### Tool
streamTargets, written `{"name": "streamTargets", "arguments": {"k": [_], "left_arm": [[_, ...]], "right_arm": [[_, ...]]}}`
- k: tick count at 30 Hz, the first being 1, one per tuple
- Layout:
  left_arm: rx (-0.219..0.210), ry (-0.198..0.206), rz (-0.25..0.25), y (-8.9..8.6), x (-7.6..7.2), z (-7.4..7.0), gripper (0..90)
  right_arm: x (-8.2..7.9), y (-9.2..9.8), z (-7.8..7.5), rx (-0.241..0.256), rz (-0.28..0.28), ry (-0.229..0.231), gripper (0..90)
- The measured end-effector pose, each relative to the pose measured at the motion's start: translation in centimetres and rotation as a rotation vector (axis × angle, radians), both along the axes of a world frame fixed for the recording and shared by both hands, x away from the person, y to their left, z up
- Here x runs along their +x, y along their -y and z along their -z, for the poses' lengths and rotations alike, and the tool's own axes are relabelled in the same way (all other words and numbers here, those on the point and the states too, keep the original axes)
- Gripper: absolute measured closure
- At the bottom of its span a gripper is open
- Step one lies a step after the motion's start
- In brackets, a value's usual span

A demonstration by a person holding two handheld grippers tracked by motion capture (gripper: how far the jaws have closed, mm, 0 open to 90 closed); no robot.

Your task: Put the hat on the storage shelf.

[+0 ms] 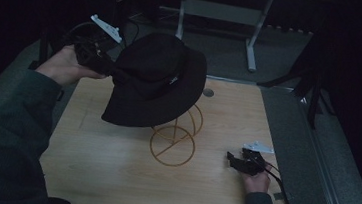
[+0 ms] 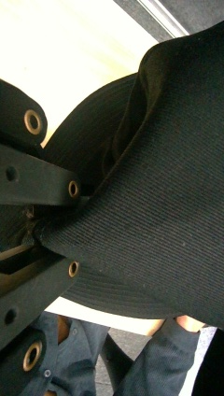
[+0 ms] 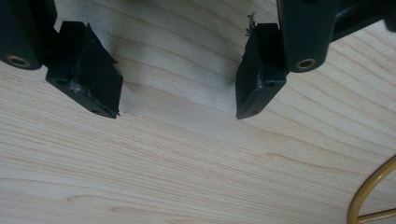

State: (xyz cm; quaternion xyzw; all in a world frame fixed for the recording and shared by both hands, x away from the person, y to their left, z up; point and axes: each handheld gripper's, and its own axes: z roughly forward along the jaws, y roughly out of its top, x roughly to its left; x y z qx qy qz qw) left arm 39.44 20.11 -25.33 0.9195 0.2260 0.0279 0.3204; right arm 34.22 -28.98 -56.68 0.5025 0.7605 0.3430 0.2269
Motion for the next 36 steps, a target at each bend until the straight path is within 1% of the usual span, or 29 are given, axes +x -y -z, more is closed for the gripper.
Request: {"name": "streamTargets", "arguments": {"k": [1,5,12,18,22,27,29,36], "left_arm": [[0.004,-0.001,0.010,0.2,-0.1,0.0,87.8],[0.013,0.004,0.021,0.5,-0.3,-0.2,87.8],[0.032,-0.003,0.052,1.5,-0.7,-0.2,87.7],[0.027,-0.003,0.068,2.2,-0.7,-0.2,87.7],[0.039,-0.008,0.075,2.8,-0.7,0.0,87.6],[0.039,-0.014,0.086,3.3,-0.7,0.3,87.6],[0.050,-0.015,0.093,3.5,-0.7,0.4,87.6],[0.068,-0.025,0.120,4.5,-0.8,1.0,87.5]], "right_arm": [[0.0,0.0,0.0,0.000,0.000,0.000,31.9],[0.0,0.0,0.0,0.000,0.000,0.000,31.9],[0.0,0.0,0.0,0.000,0.000,0.000,31.8],[0.0,0.0,0.0,0.000,0.000,0.000,31.9],[0.0,0.0,0.0,0.000,0.000,0.000,31.8],[0.0,0.0,0.0,0.000,-0.001,0.000,31.8],[0.0,0.0,0.0,0.000,-0.001,0.000,31.8],[0.0,0.0,0.0,0.001,-0.002,0.000,31.9]]}}
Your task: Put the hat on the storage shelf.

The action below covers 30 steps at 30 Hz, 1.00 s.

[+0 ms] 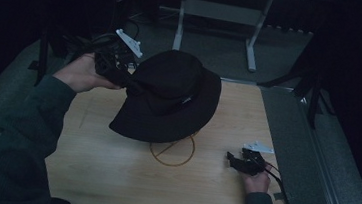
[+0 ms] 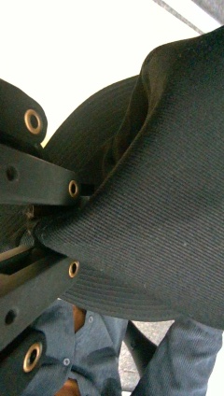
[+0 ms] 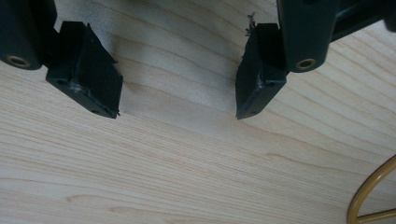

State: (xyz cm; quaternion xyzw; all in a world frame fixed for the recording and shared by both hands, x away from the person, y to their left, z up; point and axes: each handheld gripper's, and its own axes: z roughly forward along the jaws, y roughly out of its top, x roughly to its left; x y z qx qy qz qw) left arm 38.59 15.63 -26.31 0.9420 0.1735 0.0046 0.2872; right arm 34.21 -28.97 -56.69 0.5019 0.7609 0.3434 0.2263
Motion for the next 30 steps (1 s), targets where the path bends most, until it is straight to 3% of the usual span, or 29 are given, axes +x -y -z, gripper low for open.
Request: {"name": "streamTargets", "arguments": {"k": [15,25,30], "left_arm": [[0.105,0.022,0.028,2.0,-0.7,1.4,86.8],[0.151,0.036,0.040,3.0,-0.8,2.5,81.7],[0.153,0.033,0.044,3.5,-0.7,2.9,79.9]], "right_arm": [[0.0,0.0,0.0,0.003,0.001,-0.001,31.8],[0.0,0.0,0.0,0.003,0.000,-0.001,31.8],[0.0,0.0,0.0,0.004,0.000,0.000,31.8]]}}
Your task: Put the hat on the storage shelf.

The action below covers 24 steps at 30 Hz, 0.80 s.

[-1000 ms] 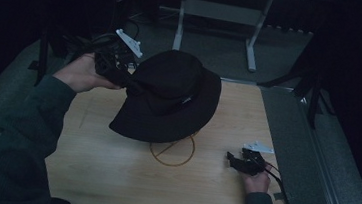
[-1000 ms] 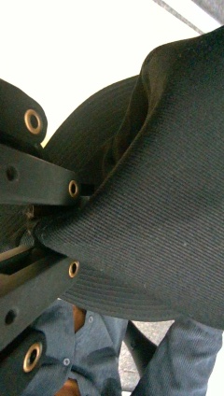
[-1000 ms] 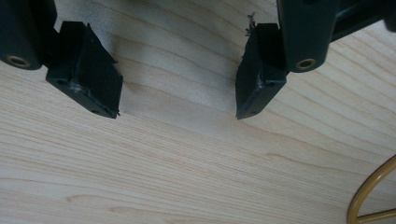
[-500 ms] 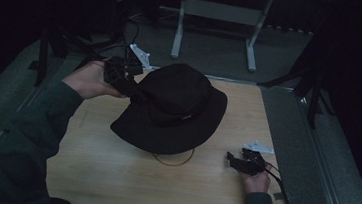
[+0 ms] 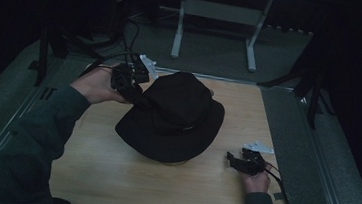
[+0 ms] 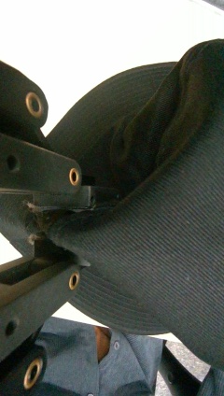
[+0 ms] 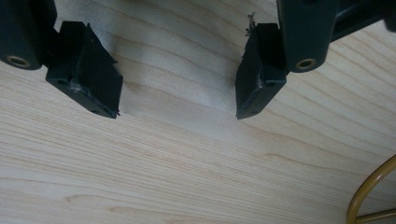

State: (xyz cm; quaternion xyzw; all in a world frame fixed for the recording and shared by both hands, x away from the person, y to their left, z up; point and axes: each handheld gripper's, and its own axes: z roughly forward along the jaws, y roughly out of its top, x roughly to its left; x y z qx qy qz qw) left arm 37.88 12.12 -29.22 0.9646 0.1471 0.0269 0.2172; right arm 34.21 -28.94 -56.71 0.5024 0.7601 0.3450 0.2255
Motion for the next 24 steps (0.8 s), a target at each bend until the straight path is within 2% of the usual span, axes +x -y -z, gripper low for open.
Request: {"name": "streamTargets", "arguments": {"k": [5,11,15,18,20,24], "left_arm": [[-0.006,0.009,-0.018,0.12,0.20,0.20,74.0],[-0.023,-0.008,-0.024,0.28,0.39,0.88,67.7],[-0.039,-0.011,-0.021,0.45,0.42,0.92,67.2],[-0.047,-0.024,-0.020,0.50,0.41,0.87,63.1],[-0.077,-0.046,-0.040,0.31,0.49,0.69,58.7],[-0.121,-0.023,-0.064,-0.18,0.40,0.05,47.0]], "right_arm": [[-0.01,0.00,0.00,0.000,0.000,-0.001,31.8],[0.00,0.00,0.01,0.000,-0.001,0.001,31.8],[0.00,-0.01,0.00,0.000,-0.001,0.000,31.7],[0.00,-0.01,0.00,0.001,-0.001,0.000,31.7],[0.00,-0.01,0.00,0.001,-0.001,-0.001,31.7],[0.00,-0.01,0.00,0.001,-0.001,-0.001,31.7]]}}
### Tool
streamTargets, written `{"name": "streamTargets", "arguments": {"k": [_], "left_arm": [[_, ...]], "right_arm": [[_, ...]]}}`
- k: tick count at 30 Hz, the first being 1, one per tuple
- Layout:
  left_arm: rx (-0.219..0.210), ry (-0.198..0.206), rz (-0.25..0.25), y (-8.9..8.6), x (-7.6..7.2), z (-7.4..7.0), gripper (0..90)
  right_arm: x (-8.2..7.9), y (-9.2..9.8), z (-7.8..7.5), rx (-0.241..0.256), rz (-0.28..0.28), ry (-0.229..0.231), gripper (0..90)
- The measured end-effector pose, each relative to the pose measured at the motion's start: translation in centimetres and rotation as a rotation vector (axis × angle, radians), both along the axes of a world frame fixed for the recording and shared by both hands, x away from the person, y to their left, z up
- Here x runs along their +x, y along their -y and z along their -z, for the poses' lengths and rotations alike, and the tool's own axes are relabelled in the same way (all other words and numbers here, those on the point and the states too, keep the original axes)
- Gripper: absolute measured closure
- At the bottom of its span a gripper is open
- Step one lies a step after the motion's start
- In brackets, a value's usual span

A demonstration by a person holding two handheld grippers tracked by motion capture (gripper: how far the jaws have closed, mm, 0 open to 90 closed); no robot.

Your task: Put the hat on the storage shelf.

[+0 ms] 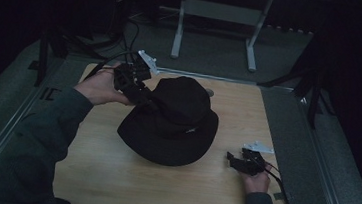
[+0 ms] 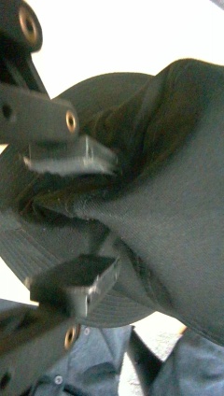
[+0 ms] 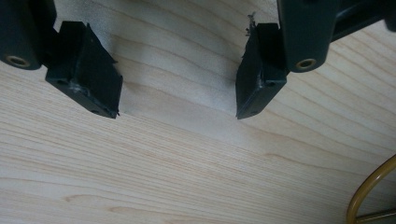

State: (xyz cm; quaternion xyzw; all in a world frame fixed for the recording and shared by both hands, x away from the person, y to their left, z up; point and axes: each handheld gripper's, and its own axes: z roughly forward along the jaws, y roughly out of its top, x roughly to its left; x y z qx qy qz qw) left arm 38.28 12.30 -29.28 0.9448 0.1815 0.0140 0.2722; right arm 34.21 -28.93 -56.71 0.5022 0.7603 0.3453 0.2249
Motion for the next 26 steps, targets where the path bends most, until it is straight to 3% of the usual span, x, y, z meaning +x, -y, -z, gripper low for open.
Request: {"name": "streamTargets", "arguments": {"k": [4,11,20,26], "left_arm": [[-0.028,0.013,-0.024,-0.7,0.0,-0.6,39.8],[-0.055,0.029,-0.051,-1.7,0.0,-1.4,39.2],[-0.165,0.071,-0.185,-3.6,0.9,-2.1,41.6],[-0.180,0.083,-0.230,-4.6,1.2,-2.2,43.8]], "right_arm": [[0.0,0.0,0.0,0.000,0.000,0.000,31.6],[0.0,0.0,0.0,0.000,0.000,0.000,31.6],[0.0,0.0,0.0,0.000,0.000,0.000,31.7],[0.0,0.0,0.0,-0.001,-0.001,0.001,31.6]]}}
